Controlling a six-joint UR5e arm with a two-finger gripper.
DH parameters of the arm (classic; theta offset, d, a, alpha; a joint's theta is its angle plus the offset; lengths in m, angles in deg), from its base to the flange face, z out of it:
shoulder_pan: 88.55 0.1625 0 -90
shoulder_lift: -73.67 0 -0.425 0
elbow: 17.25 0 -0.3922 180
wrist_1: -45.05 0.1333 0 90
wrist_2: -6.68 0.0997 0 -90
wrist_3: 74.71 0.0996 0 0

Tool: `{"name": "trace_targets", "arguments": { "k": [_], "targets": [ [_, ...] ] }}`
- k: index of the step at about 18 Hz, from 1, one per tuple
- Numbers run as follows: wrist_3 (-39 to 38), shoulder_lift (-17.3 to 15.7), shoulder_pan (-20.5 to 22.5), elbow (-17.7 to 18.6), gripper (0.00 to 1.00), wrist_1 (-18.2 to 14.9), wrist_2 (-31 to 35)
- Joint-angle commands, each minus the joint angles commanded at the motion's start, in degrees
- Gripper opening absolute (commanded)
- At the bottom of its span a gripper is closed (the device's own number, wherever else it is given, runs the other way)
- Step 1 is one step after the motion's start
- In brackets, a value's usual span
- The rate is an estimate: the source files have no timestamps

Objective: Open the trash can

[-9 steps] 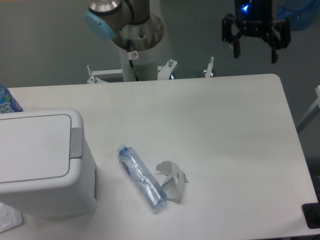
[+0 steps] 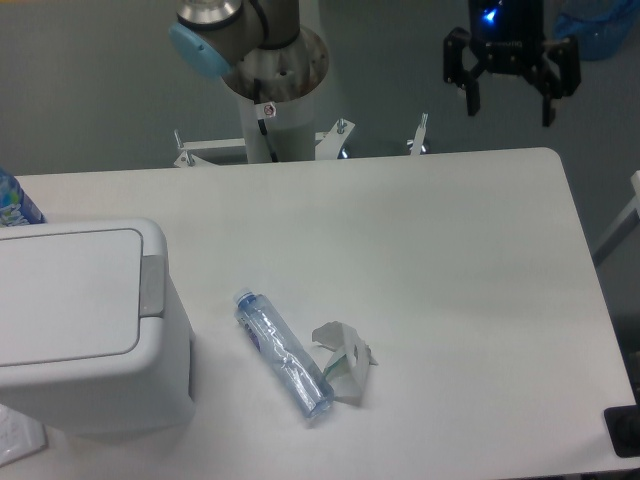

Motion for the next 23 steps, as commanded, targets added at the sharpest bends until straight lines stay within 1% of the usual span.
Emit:
{"name": "trace_targets", "arguments": {
  "k": [2,4,5,6,7,9,12,15,18,20,23],
  "targets": [
    [-6.1,0.4,-1.2,0.1,1.00,1.8,-0.1],
    [-16.2,1.8,-4.6,-0.4,1.00,4.3,-0.3],
    [-21.6,2.5,-6.3,-0.7,1.00,5.0,-0.5],
    [-25.8,3.1,-7.9,-0.9,1.00,5.5,-1.1],
    [-29.1,3.6,-8.5,-0.9,1.00,6.5,-1.8],
    [-35.0,4.0,-9.3,-0.6,1.00,8.2,-4.3],
    [-45.4,4.0,-10.4,-0.8,1.00,8.4,-10.1],
    [-50.6,4.0,-11.9,-0.7,1.00,8.4,-14.1],
    [-53.6,4.9,-15.4,-0.9,1.00,8.6,-14.8],
    [-54.0,6.1,-17.7,-0.9,1.00,10.2,-14.6],
    [-56.6,7.1,-20.7,-1.1,1.00,12.6,-14.6]
  ]
}}
